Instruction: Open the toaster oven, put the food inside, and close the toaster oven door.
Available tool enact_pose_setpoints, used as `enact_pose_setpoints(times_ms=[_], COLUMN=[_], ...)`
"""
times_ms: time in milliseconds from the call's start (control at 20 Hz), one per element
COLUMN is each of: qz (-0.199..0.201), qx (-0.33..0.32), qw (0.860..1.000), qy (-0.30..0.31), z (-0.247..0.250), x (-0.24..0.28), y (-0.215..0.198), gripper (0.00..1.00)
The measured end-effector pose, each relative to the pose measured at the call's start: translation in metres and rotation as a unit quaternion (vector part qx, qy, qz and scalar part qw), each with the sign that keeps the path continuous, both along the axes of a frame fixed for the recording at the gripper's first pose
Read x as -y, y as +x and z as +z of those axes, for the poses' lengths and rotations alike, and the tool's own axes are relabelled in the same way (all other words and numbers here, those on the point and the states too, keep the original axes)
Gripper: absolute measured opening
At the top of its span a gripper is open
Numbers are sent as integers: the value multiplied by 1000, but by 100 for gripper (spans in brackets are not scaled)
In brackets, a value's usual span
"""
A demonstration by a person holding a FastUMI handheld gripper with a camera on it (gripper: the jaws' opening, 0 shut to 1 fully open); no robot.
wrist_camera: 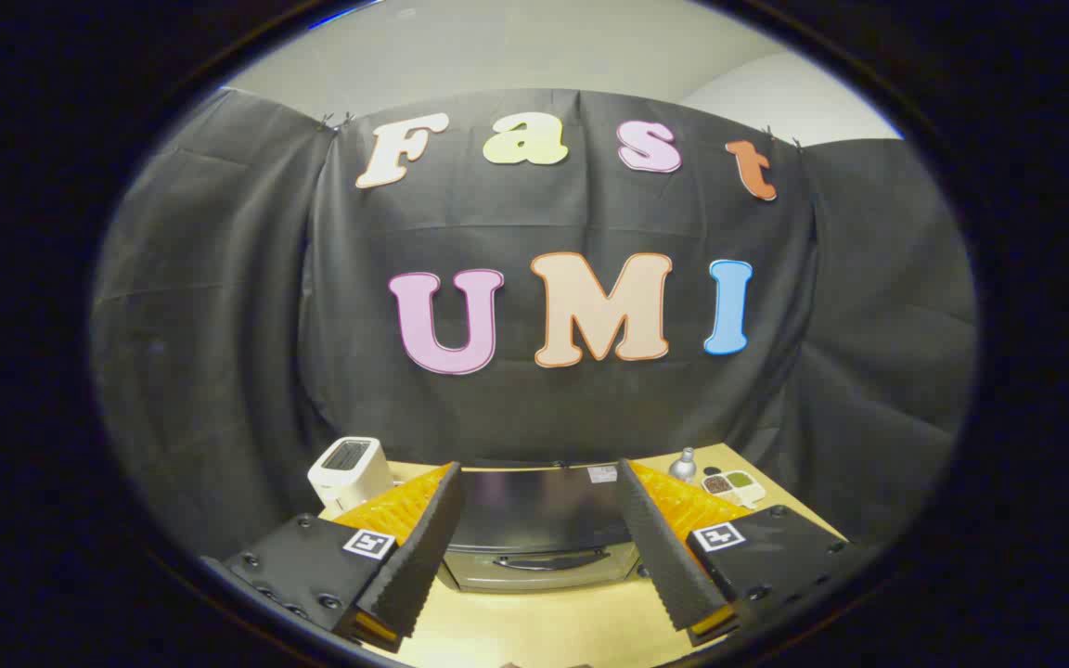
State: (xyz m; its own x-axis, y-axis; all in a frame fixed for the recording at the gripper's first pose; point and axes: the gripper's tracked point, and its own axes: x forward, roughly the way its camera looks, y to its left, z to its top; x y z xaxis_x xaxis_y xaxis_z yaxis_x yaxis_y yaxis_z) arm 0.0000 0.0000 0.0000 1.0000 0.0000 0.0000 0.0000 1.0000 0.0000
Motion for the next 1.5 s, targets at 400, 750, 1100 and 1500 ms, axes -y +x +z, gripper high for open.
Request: enact_pose_setpoints(times_ms=[400,750,1100,1500], qz=[-1,15,-3,-23], qx=[0,-1,-19,-33], qw=[1000,1000,1000,999], qy=[-9,-13,-8,-23], z=[-9,-14,-32,-69], x=[-7,-21,-11,-1], y=[-2,1,13,55], gripper=[100,100,100,100])
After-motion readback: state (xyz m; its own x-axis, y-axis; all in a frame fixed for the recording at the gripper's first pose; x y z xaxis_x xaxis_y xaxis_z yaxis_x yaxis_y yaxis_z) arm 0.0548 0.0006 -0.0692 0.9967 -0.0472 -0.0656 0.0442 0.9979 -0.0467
